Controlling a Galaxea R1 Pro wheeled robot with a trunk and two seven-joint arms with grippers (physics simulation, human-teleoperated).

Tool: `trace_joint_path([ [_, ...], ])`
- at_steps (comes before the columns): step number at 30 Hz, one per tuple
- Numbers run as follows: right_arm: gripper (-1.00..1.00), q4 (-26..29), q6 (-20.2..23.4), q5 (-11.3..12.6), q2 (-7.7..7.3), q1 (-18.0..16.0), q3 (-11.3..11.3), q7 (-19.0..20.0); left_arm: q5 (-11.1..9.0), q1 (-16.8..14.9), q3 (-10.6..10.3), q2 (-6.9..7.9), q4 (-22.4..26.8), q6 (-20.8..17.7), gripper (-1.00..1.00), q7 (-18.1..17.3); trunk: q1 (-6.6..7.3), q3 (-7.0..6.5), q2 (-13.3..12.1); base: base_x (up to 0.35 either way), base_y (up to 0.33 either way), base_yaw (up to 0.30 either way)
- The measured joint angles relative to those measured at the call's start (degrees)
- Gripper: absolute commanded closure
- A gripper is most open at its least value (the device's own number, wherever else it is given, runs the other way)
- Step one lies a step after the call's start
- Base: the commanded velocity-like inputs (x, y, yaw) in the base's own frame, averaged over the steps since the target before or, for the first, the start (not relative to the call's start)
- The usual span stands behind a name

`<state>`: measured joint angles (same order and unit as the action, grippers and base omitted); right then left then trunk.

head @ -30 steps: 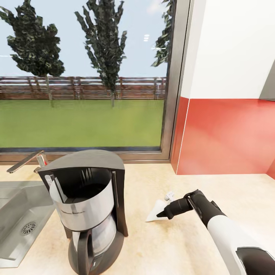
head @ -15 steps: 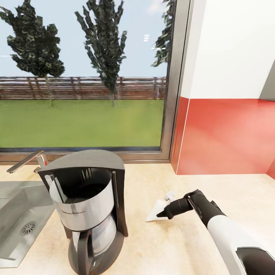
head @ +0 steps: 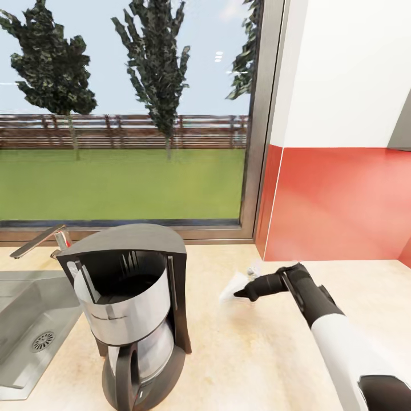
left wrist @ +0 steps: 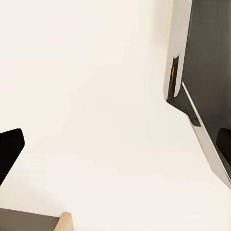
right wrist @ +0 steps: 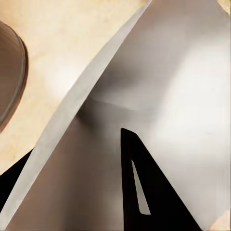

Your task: Set up a coffee station on the kitchen countertop: keep the coffee maker on the countertop, move the bottle of coffee from the kitchen shelf to the counter next to the coffee maker, place a paper coffee filter on top of the coffee maker, put the saucer next to the coffee maker with the coffee cup on the saucer, and place the electric kettle next to the coffee maker.

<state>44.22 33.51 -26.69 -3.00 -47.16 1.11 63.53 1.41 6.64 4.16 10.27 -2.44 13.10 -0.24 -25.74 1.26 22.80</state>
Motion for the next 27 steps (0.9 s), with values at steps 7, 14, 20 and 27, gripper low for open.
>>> trace_joint_path([
  [7, 1.0, 10.56, 5.79, 0.2, 0.0, 0.01, -0.13, -11.82, 0.15, 0.0, 0.15, -0.08, 0.08, 0.07, -1.0, 0.0, 0.0, 0.0, 0.0, 0.0, 0.0, 0.0],
  [14, 1.0, 16.77, 8.92, 0.54, 0.18, 0.02, -0.45, -16.66, 0.14, -0.25, 0.21, -0.08, 0.23, 0.26, -1.0, 0.08, 0.0, 0.0, 0.0, 0.0, 0.0, 0.0],
  [20, 1.0, 18.53, 9.0, 0.56, 0.31, 0.02, -0.55, -16.88, 0.04, -0.34, 0.31, -0.15, 0.28, 0.43, -1.0, 0.15, 0.0, 0.0, 0.0, 0.0, 0.0, 0.0],
  [27, 1.0, 21.11, 9.01, 0.52, 0.22, 0.02, -0.62, -16.91, 0.02, -0.35, 0.34, -0.17, 1.32, 0.32, -1.0, 0.16, 0.0, 0.0, 0.0, 0.0, 0.0, 0.0],
])
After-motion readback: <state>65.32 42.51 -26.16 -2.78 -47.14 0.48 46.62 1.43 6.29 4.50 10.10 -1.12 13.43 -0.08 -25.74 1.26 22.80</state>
